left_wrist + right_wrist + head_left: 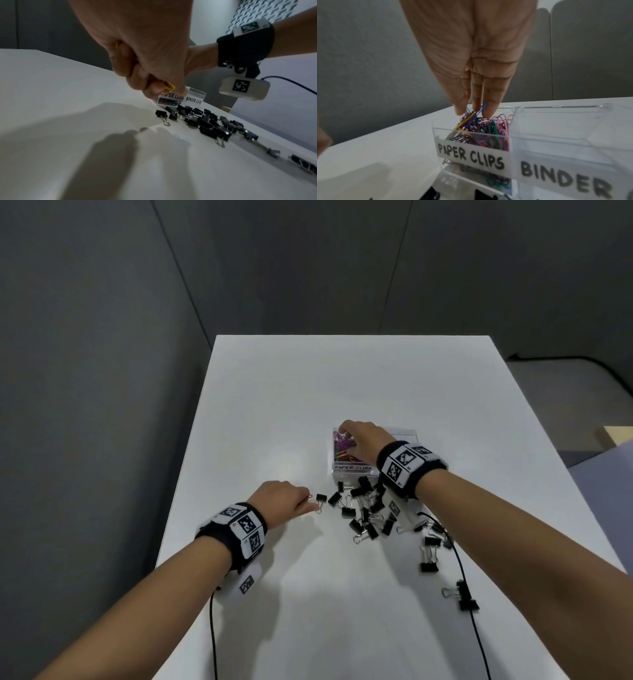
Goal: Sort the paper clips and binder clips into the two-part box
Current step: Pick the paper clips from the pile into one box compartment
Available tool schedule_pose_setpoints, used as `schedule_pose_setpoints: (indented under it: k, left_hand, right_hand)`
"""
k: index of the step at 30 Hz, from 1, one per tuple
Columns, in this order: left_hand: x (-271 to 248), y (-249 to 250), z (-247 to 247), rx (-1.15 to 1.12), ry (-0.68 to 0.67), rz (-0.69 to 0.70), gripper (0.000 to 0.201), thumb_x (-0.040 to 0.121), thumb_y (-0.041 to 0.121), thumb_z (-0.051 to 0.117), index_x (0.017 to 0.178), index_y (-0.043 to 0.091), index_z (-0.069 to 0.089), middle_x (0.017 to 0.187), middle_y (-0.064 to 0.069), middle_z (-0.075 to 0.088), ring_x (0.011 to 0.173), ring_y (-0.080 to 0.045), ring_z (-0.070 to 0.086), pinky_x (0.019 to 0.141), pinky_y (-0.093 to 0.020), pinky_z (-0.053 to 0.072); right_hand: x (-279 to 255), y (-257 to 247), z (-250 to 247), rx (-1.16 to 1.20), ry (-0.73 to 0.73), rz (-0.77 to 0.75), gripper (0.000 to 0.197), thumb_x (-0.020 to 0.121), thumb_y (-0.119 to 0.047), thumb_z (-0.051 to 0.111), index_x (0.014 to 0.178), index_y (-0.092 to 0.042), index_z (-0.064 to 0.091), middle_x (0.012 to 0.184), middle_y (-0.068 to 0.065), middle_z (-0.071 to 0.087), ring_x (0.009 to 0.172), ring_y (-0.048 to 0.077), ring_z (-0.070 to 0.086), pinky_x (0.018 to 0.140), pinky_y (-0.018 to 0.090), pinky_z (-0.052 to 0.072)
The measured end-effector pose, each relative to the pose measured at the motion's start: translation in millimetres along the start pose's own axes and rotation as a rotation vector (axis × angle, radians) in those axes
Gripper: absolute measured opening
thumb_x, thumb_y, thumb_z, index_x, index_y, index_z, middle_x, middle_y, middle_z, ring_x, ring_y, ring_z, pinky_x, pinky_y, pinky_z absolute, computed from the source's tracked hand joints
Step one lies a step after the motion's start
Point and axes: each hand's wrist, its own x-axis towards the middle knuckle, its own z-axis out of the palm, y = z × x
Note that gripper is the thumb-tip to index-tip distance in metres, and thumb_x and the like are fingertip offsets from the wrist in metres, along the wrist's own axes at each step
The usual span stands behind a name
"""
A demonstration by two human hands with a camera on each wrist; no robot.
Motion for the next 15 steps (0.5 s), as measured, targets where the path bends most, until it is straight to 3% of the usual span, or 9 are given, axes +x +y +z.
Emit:
schedule_pose_setpoints:
  k: [5,9,12,15]
  left_hand:
    - [12.4,9.6,-15.8,-0.046,0.033,0.030,0.045,0.099,0.047,0.029,0.099,0.011,0.055,0.093,-0.011,0.068,0.087,-0.029,0.062,0.067,-0.030,0.036]
    - [27.4,20.1,-37.0,-0.014,0.087,0.069,0.043,0.096,0.053,0.033,0.104,0.015,0.053,0.091,-0.006,0.068,0.074,-0.021,0.056,0.064,-0.027,0.036]
    - [45.0,28.0,-55.4,-0.010,0.085,0.098,0.038,0.094,0.046,0.044,0.115,0.015,0.047,0.097,-0.001,0.065,0.074,-0.015,0.050,0.065,-0.026,0.038]
    - [69.1,39.8,-74.0,-0.073,0.059,0.076,0.030,0.092,0.023,0.044,0.119,0.009,0.044,0.108,-0.009,0.061,0.083,-0.024,0.054,0.070,-0.030,0.041]
  right_hand:
    - [-24.9,18.4,-12.0,0.039,0.245,-0.032,0.032,0.095,-0.014,0.048,0.126,-0.015,0.050,0.129,0.003,0.054,0.115,0.021,0.053,0.091,0.036,0.046]
    - [-57.2,65.5,-16.4,0.076,0.356,0.114,0.029,0.093,-0.015,0.047,0.122,-0.015,0.052,0.123,0.005,0.055,0.111,0.021,0.054,0.089,0.036,0.047]
    - [-87.4,104.2,-8.9,0.049,0.262,0.327,0.036,0.091,-0.023,0.049,0.127,-0.014,0.048,0.130,0.011,0.048,0.118,0.028,0.050,0.091,0.040,0.045]
    - [-116.4,132.2,7.2,0.024,-0.013,0.543,0.059,0.087,-0.038,0.056,0.138,-0.016,0.035,0.140,0.015,0.036,0.124,0.033,0.044,0.097,0.043,0.043]
